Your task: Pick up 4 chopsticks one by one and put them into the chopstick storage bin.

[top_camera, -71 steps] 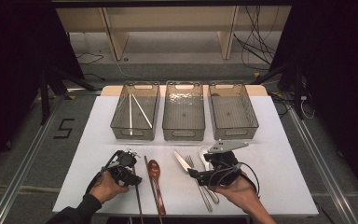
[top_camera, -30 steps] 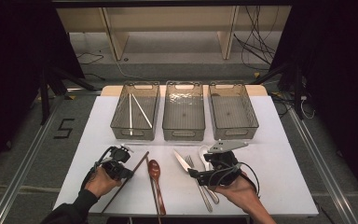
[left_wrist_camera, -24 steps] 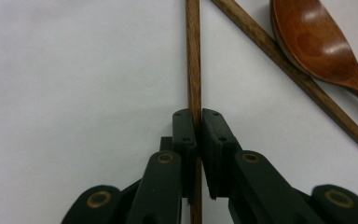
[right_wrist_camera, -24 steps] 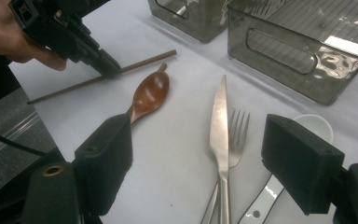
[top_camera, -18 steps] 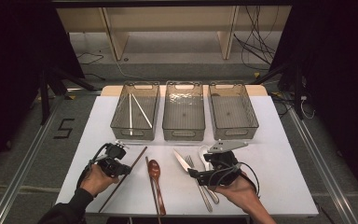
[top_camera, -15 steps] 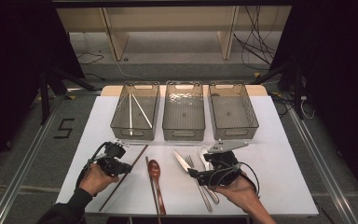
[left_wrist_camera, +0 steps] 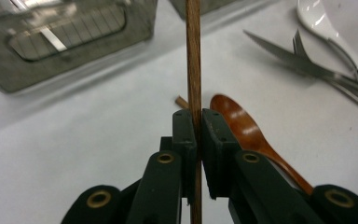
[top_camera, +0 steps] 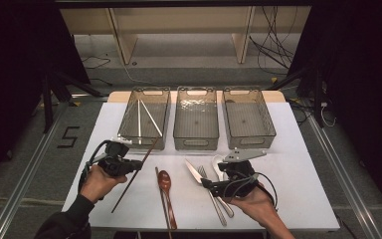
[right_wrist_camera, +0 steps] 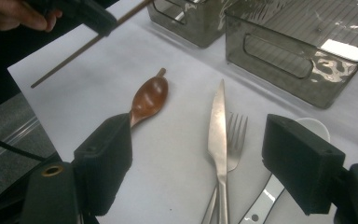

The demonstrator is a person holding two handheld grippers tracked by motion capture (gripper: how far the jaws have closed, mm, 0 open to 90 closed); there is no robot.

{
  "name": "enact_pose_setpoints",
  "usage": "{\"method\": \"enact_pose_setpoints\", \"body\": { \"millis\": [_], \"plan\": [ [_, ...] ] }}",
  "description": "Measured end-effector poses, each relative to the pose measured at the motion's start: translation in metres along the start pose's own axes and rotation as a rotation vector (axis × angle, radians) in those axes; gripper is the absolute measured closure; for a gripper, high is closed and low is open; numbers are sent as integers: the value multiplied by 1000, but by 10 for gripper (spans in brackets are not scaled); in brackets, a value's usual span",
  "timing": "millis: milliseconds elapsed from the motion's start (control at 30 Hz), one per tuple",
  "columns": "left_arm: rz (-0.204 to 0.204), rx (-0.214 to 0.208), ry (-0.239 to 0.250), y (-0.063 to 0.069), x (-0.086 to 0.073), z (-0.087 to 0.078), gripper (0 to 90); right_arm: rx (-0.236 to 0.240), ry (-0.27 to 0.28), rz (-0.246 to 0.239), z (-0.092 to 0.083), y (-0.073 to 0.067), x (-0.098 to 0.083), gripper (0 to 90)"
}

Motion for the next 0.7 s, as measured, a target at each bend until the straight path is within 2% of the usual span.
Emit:
{"method": "enact_pose_setpoints", "body": {
  "millis": [433, 700],
  "plan": [
    [-21, 18, 158, -16, 61, -11, 838, 0, 2, 5, 0, 1, 0, 251],
    [-48, 40, 228, -35, 85, -13, 838, 1, 4, 6, -1, 1, 0, 251]
  ]
}}
Point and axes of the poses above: each handheld gripper's, and its own axes: z roughly forward along the jaws, x roughly out of its top, y roughly to its right, the point moved 10 cm from there along z, roughly forward along the jaws, and after that the axes turned 7 degrees about y, right-handed, at the moved point
